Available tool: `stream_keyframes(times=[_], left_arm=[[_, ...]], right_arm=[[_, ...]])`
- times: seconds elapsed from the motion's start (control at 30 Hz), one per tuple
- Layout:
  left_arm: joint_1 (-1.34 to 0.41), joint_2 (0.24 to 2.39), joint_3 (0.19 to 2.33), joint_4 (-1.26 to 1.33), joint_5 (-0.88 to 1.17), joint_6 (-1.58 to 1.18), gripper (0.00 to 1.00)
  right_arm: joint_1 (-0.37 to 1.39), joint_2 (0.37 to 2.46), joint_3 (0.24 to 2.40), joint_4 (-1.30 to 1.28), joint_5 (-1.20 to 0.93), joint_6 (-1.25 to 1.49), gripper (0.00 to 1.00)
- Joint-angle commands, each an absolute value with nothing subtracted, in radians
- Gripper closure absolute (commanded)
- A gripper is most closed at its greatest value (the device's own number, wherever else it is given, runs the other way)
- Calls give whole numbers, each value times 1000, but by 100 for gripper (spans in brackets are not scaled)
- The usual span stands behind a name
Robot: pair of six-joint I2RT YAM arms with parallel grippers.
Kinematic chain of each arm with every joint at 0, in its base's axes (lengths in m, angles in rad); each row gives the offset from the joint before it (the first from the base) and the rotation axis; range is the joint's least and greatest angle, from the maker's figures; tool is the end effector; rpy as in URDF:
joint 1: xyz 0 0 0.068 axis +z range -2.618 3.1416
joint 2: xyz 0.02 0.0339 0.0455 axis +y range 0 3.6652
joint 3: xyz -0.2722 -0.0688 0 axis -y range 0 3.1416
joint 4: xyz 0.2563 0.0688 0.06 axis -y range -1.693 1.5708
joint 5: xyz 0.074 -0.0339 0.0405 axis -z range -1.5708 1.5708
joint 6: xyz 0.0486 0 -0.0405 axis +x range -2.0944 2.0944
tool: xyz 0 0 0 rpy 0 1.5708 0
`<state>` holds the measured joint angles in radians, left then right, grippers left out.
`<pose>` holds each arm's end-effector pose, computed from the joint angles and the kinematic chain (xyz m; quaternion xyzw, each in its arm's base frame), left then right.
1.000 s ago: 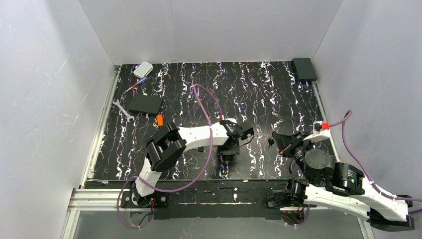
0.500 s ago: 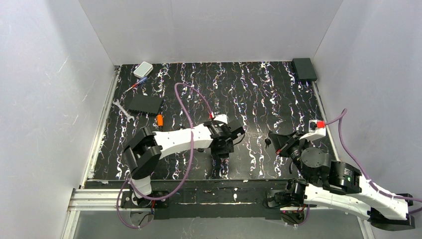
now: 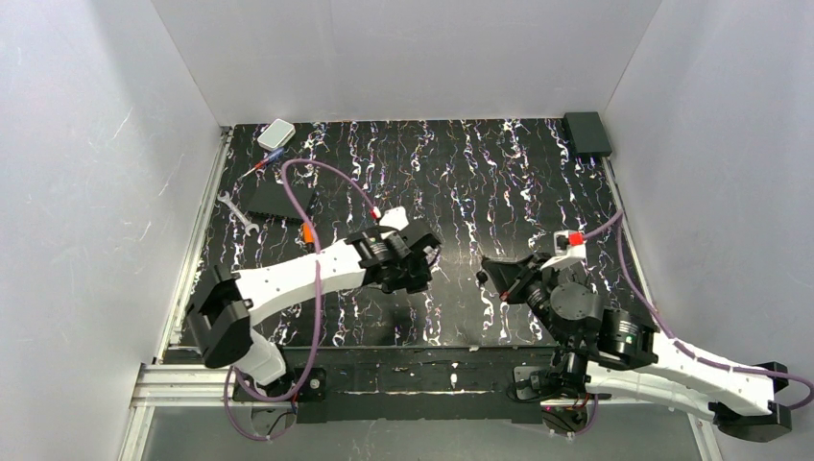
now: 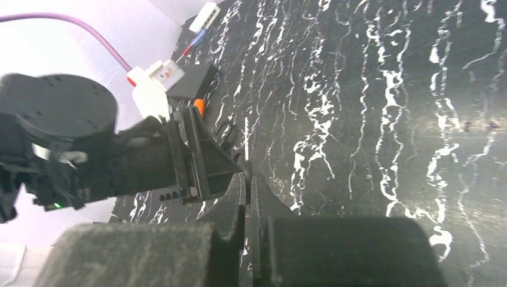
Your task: Unlock with the key
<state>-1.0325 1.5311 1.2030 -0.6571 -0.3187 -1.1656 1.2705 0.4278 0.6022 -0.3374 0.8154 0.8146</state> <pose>0.1861 -0.2820 0.2596 -0.1086 0.9402 -0.1848 0.2648 0.0694 0.1044 0.3126 0.0918 0.7397 0.3608 0.5605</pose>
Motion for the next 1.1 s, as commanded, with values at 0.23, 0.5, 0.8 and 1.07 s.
stream_keyframes(times=[0.23,0.5,0.8,1.07], left_arm=[[-934,1285,1081,-649,-316,-1225,100],[-875,1178,994,-581,-237,-1252,100],[-844,1126,934,-488,-172,-1341,100],[-825,1117,861,-379,-106,-1460,100]], right_arm=[[1271,504,441,75,668,789,99],[1271,580,392,184,610,807,99],[1272,686,356,307,525,858,99],[1272,722,349,355,502,858,99]])
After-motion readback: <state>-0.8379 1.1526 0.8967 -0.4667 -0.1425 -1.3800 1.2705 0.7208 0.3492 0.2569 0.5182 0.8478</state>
